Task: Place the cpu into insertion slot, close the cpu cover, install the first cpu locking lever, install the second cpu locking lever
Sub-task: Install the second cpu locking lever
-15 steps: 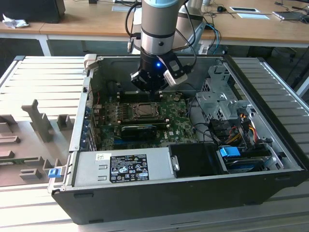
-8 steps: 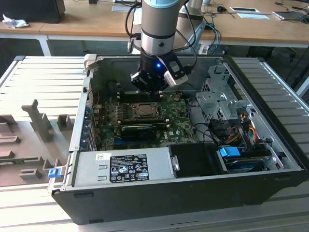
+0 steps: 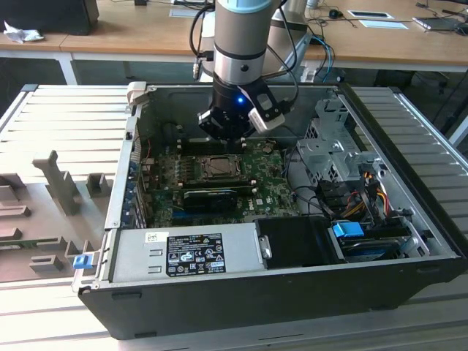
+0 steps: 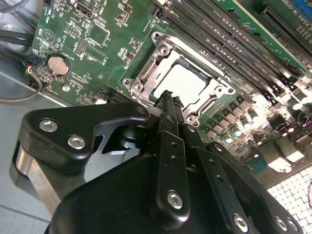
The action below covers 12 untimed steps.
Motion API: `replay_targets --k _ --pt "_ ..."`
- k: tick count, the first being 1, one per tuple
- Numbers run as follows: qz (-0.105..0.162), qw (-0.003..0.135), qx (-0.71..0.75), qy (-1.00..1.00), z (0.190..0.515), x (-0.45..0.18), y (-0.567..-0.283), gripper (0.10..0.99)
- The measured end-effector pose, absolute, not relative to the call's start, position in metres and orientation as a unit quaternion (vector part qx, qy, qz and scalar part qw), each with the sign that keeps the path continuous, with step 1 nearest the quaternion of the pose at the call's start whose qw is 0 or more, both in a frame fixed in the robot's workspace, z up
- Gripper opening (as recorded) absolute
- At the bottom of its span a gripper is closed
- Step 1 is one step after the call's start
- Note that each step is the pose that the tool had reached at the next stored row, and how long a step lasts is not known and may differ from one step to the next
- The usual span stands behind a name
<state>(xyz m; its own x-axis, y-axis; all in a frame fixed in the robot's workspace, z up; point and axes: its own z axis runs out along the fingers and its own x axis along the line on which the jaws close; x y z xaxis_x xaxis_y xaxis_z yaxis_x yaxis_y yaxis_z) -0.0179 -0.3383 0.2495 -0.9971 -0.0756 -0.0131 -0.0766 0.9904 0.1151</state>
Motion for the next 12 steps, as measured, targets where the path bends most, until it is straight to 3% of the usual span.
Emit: replay_targets --k 12 --pt "0.055 0.004 -0.04 0.998 0.249 -0.018 -0.353 0.106"
